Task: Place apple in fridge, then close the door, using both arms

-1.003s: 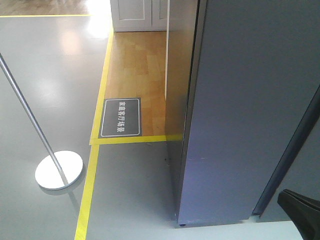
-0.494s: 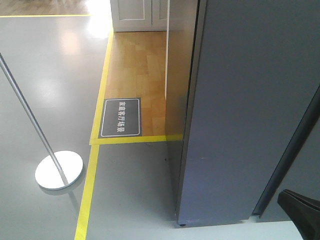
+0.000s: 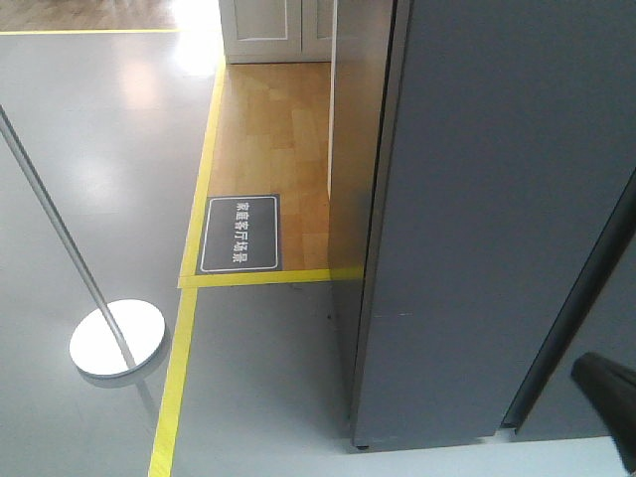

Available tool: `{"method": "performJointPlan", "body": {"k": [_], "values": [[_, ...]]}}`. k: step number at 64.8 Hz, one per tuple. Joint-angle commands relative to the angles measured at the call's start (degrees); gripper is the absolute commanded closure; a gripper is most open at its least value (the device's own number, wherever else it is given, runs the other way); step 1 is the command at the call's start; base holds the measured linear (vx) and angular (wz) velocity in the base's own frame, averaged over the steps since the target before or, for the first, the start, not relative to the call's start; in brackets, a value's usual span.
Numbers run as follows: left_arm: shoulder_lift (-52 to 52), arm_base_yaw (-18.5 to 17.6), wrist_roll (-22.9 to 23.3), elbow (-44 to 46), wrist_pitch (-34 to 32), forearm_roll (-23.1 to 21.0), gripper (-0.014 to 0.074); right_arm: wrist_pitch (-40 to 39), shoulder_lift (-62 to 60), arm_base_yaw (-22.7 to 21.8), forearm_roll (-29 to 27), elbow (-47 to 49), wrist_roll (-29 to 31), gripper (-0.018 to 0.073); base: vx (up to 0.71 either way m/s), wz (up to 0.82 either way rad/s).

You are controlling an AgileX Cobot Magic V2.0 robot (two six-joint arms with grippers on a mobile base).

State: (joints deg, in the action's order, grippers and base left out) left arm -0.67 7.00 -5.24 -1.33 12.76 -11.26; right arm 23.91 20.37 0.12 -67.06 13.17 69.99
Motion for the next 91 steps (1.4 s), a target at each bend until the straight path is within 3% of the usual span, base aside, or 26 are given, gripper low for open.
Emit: {"method": "performJointPlan", "body": {"k": [1,12,20,30,37,46,55,69,91], "values": [[-0.9,-0.2,0.6,1.0,-4.0,-0.5,0.0603,-5.6,0.4,1.6,-0.1,1.3,0.2,0.0562,0.00,0.00],[-0.9,-0.2,0.6,1.0,-4.0,-0.5,0.0603,-7.3,0.4,3.6,10.4,1.3,-3.9,0.0562,0.00,0.00],[-0.9,-0.2,0.6,1.0,-4.0,-0.5,0.0603,-9.2,0.4,4.0,20.5,1.3,-17.8,0.0562,0.00,0.00],[-0.9,-0.2,0.6,1.0,-4.0,-0.5,0.0603,-10.8,0.4,4.0,39.5,1.3,-39.3,0.0562,0.00,0.00],[-0.9,-0.2,0.6,1.0,-4.0,-0.5,0.0603,-10.7,0.4,4.0,49.0,1.3,-51.2,0.0562,0.00,0.00],[-0.9,-0.2,0.6,1.0,-4.0,-0.5,0.0603,-12.9,0.4,3.9,57.7,-0.4,-60.8,0.0562,0.00,0.00],[-0.9,-0.2,0.6,1.0,-4.0,-0.5,0.0603,-20.5,0.4,3.9,59.5,-6.1,-65.1,0.0562,0.00,0.00],[-0.9,-0.2,0.6,1.0,-4.0,-0.5,0.0603,-31.1,0.4,3.8,57.6,-12.7,-65.8,0.0562,0.00,0.00],[-0.9,-0.2,0.6,1.0,-4.0,-0.5,0.0603,-32.5,0.4,3.8,57.6,-13.2,-65.1,0.0562,0.00,0.00]]}}
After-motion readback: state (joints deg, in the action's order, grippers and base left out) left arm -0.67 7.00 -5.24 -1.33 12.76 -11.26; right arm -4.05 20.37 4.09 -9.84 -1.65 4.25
